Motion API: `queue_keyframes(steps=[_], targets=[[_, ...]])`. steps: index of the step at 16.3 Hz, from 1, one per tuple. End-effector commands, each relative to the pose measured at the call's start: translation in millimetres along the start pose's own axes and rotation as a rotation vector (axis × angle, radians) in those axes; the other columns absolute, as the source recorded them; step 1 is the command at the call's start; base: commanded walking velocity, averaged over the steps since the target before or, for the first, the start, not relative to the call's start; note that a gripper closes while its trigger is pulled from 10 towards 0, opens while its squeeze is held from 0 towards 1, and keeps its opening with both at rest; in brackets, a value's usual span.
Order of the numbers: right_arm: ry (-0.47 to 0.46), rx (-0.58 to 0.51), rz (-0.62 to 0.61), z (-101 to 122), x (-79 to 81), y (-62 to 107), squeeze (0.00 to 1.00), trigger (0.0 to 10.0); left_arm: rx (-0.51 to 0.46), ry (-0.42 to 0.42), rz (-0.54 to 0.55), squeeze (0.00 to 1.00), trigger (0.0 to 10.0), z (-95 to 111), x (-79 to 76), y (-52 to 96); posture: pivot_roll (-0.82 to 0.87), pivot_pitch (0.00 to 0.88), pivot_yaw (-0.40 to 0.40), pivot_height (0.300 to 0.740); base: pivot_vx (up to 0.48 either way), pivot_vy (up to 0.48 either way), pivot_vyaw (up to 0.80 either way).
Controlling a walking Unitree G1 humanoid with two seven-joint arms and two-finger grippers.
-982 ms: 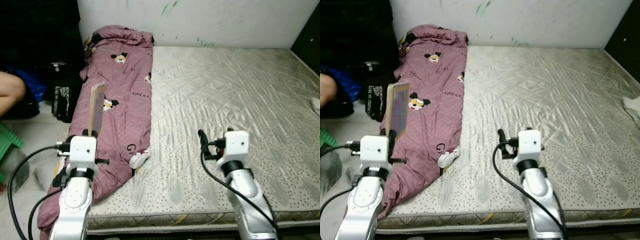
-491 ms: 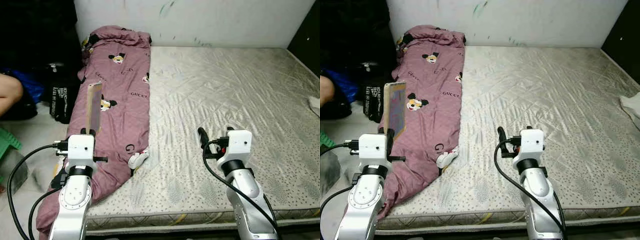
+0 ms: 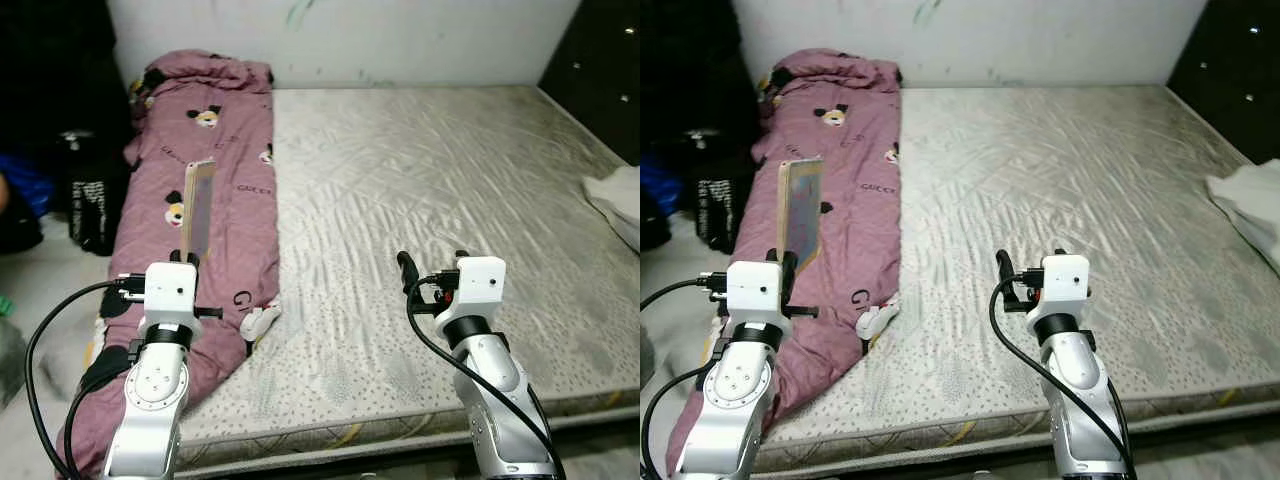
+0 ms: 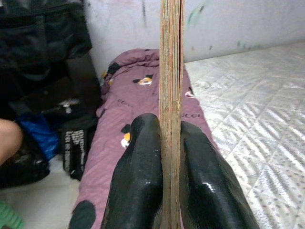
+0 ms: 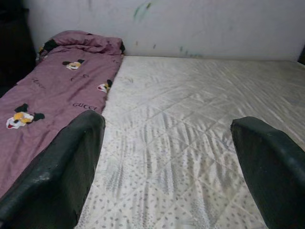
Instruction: Clean up the room
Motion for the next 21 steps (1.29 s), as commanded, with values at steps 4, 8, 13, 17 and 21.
queue_keyframes(steps=[4,8,13,17,21], targets=[[0.010,0.009,-0.003,0.1,-2.6,-1.3,0.00,10.0,-0.042,0.007,0.013,0.00,10.0,11.4,2.2,-3.2,0.01,0.000,-0.021,0.740,0.000,-0.380,0.00],[0.016,0.010,-0.002,-0.1,-2.8,-1.6,0.00,10.0,-0.042,0.007,0.013,0.00,10.0,11.5,1.6,-3.1,0.01,0.000,-0.024,0.740,0.000,-0.417,0.00],[0.020,0.011,0.001,-0.2,-2.3,-1.7,0.00,10.0,-0.039,0.004,0.006,0.00,10.0,10.9,0.2,-3.4,0.01,0.000,-0.023,0.740,0.000,-0.420,0.00],[0.021,0.015,0.007,-1.5,-1.4,-1.6,0.00,10.0,-0.038,-0.005,0.002,0.00,10.0,10.4,-1.0,-3.0,0.01,0.000,-0.022,0.740,0.000,0.000,0.00],[0.035,0.018,0.014,-2.6,-0.1,-1.7,0.00,10.0,-0.037,-0.006,-0.002,0.00,10.0,10.0,-2.3,-3.1,0.02,0.000,-0.025,0.740,0.000,-0.068,0.00]])
Point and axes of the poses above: a point about 5 cm out from each wrist's last joint towards the gripper, its own y axis pointing back from the gripper into the wrist, its own z axis along the axis of the wrist's last joint, x = y × z, the point moved 5 cm from there along -y, pointing out of the wrist towards the gripper, and after that the axes turned 15 degrees about -y, right-handed, at the moved point
